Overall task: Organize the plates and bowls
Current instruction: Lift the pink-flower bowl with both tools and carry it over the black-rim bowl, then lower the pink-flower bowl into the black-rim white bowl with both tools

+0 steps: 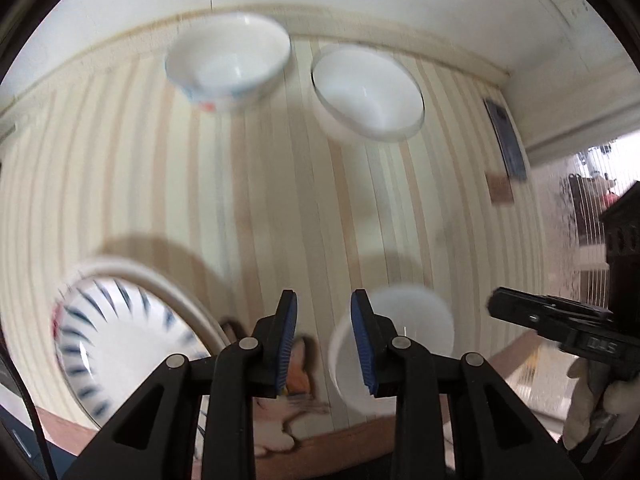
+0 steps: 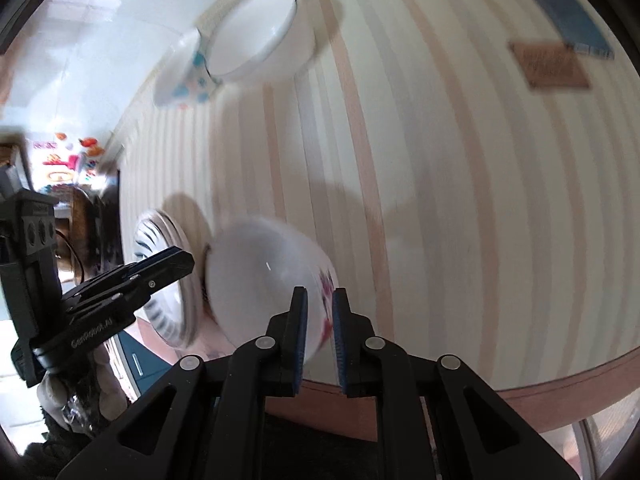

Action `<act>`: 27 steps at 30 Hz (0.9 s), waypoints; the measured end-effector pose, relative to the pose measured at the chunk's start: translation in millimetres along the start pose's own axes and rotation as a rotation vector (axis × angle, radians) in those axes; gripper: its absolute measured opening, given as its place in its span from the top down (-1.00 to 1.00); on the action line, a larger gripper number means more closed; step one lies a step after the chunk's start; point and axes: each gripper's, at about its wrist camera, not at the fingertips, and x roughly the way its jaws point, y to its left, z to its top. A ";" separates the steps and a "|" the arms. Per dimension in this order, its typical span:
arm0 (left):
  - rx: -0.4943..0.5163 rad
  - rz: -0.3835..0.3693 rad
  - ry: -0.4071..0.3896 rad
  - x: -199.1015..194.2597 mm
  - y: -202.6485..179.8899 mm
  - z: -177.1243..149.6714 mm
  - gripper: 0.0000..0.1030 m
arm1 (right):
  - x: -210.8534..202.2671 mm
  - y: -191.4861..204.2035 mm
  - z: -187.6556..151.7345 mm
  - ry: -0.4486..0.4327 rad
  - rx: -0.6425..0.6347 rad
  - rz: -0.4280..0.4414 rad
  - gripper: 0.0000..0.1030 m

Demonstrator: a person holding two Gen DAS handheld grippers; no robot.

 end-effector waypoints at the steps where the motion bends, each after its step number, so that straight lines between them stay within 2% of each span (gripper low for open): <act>1: -0.003 0.001 -0.010 0.1 -1.4 7.9 0.50 | -8.1 2.3 7.1 -0.017 -0.002 0.011 0.34; 5: -0.025 -0.003 -0.044 -0.5 -1.1 57.8 0.50 | -28.3 17.5 40.3 -0.072 -0.037 0.035 0.29; 11: -0.066 -0.017 -0.020 26.5 0.5 119.4 0.50 | -31.7 26.0 105.1 -0.144 -0.054 0.001 0.29; 18: -0.064 -0.004 0.040 66.8 -2.0 147.9 0.50 | -4.3 10.7 162.7 -0.110 -0.011 -0.011 0.29; 23: -0.049 0.006 0.057 85.7 -3.5 153.1 0.51 | 23.0 9.7 177.9 -0.077 0.015 -0.012 0.29; 24: -0.049 0.006 0.059 87.3 -3.7 153.3 0.52 | 27.7 8.6 180.2 -0.075 0.020 -0.008 0.35; 25: -0.049 0.006 0.059 88.3 -3.9 153.5 0.52 | 31.3 8.3 182.6 -0.075 0.021 -0.005 0.61; 27: -0.053 0.002 0.056 87.0 -4.2 154.1 0.52 | 36.3 8.3 185.1 -0.073 0.017 0.010 0.74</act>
